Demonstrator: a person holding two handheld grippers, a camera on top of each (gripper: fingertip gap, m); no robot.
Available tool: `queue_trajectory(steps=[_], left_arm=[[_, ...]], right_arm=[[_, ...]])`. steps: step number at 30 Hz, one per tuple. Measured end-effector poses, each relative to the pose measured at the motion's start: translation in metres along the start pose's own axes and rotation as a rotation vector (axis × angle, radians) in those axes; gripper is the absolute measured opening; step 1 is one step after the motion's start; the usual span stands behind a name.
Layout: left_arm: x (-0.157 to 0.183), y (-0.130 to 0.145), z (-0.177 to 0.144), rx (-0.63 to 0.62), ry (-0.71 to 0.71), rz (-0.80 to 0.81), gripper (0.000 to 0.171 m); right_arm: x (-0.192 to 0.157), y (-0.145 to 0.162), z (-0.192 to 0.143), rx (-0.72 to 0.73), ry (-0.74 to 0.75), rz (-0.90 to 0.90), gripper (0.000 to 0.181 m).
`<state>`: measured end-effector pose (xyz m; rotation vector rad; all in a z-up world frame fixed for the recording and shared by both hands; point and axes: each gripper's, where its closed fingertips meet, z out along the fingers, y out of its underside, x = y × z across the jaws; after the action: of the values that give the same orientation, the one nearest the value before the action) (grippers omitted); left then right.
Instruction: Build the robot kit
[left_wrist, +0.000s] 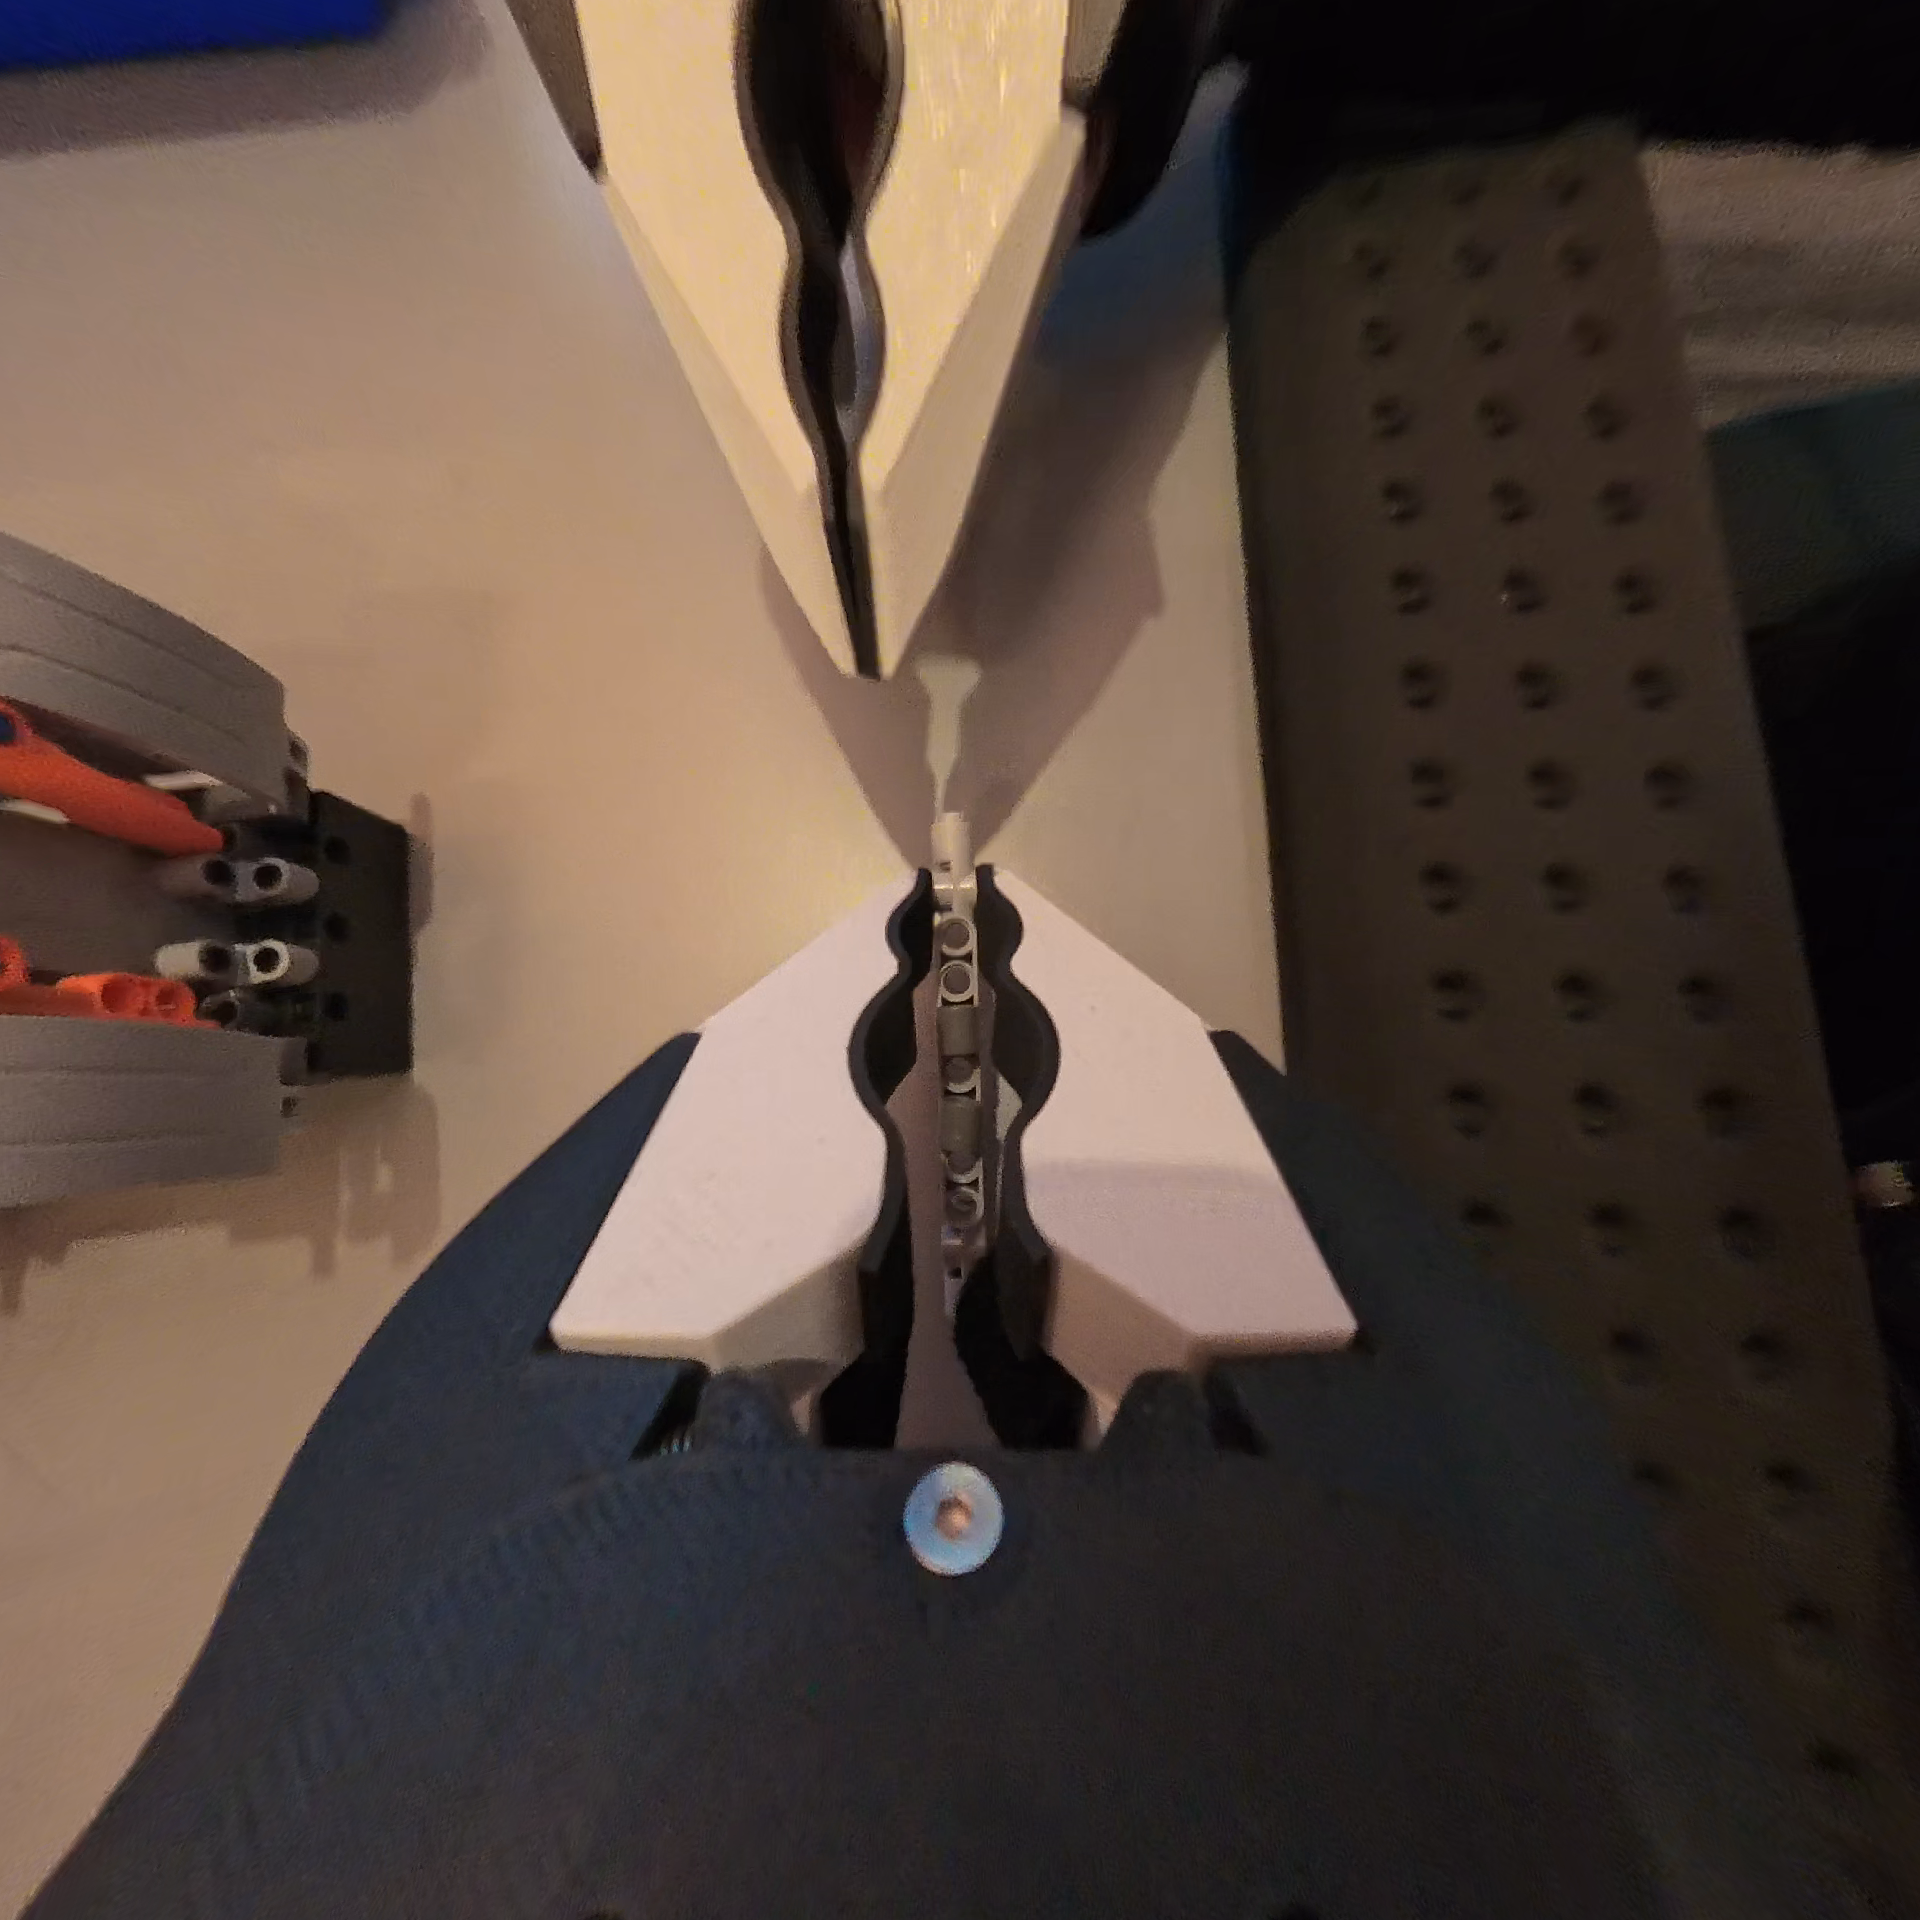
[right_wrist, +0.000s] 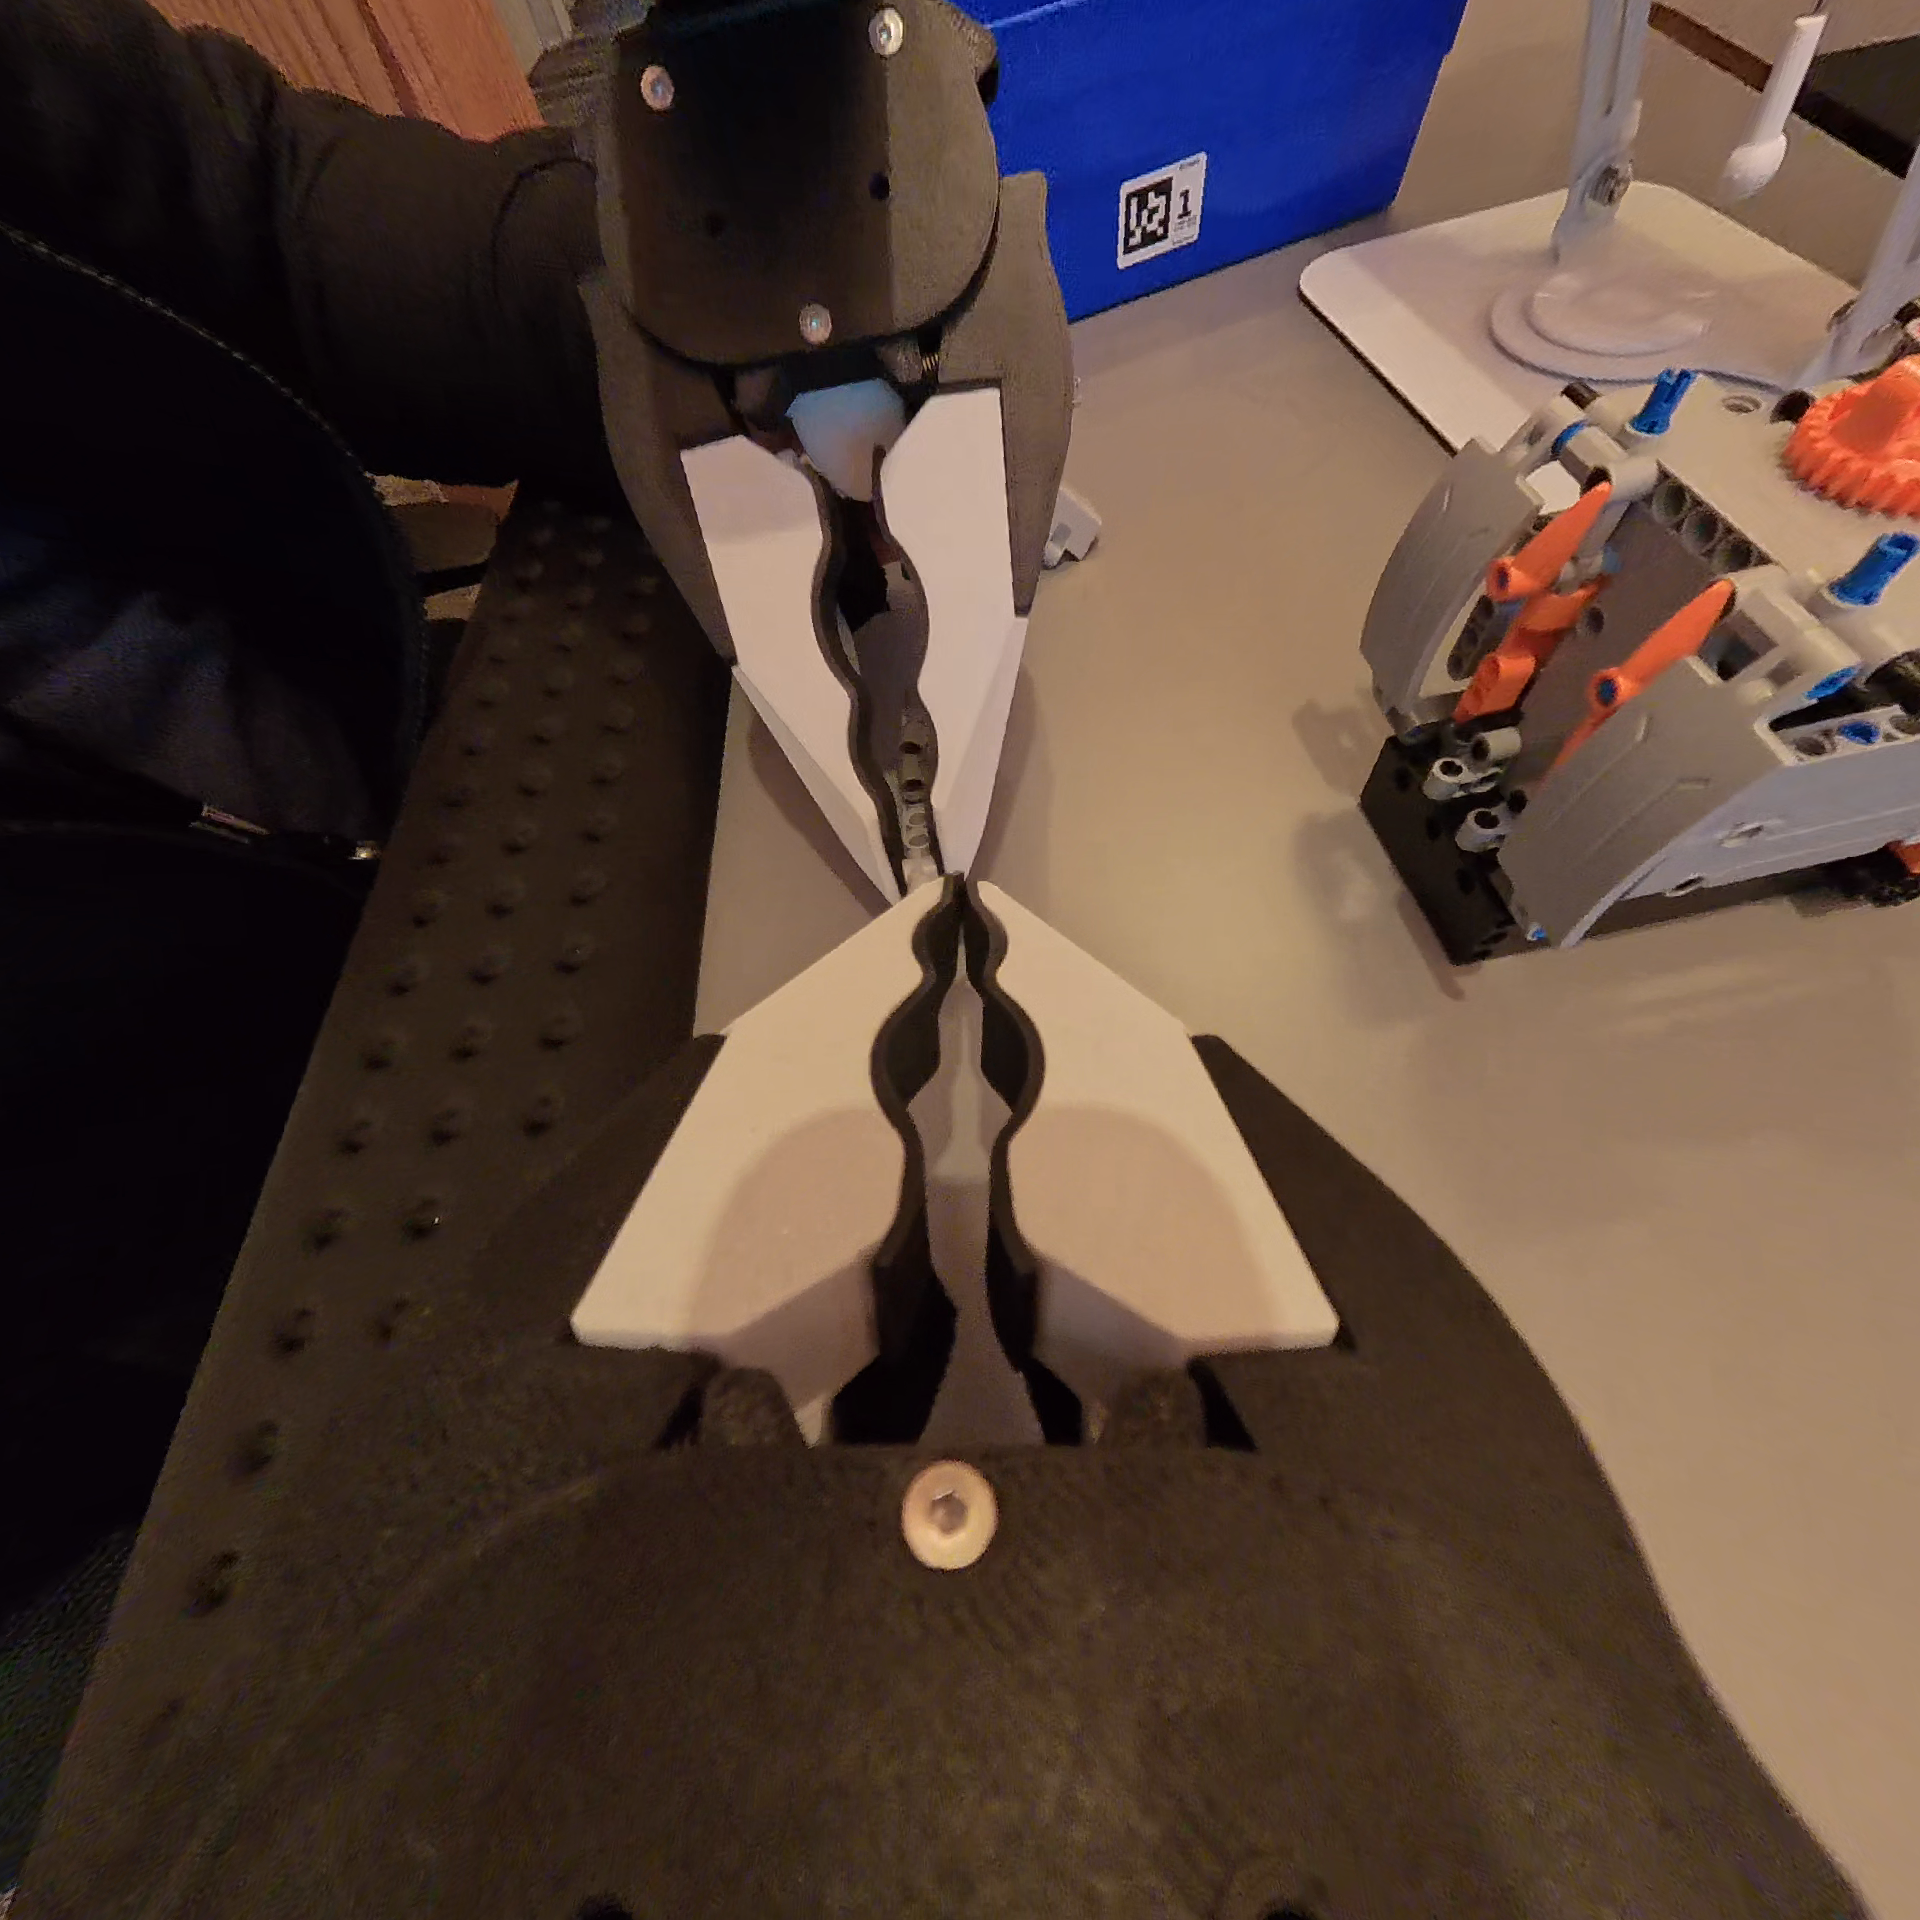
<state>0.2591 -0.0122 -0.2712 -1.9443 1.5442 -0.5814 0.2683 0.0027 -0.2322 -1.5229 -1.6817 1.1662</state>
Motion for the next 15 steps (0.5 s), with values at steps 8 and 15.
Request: queue_trajectory(steps=[8,15], left_arm=[[0.002,0.012,0.009,-0.076,0.015,-0.004,0.016],[-0.019,0.009,-0.056,-0.087,-0.155,-0.027,0.027]], right_arm=[[0.003,0.007,0.001,-0.024,0.011,0.008,0.0],[0.007,0.002,-0.006,0.011,0.037,0.0,0.0]])
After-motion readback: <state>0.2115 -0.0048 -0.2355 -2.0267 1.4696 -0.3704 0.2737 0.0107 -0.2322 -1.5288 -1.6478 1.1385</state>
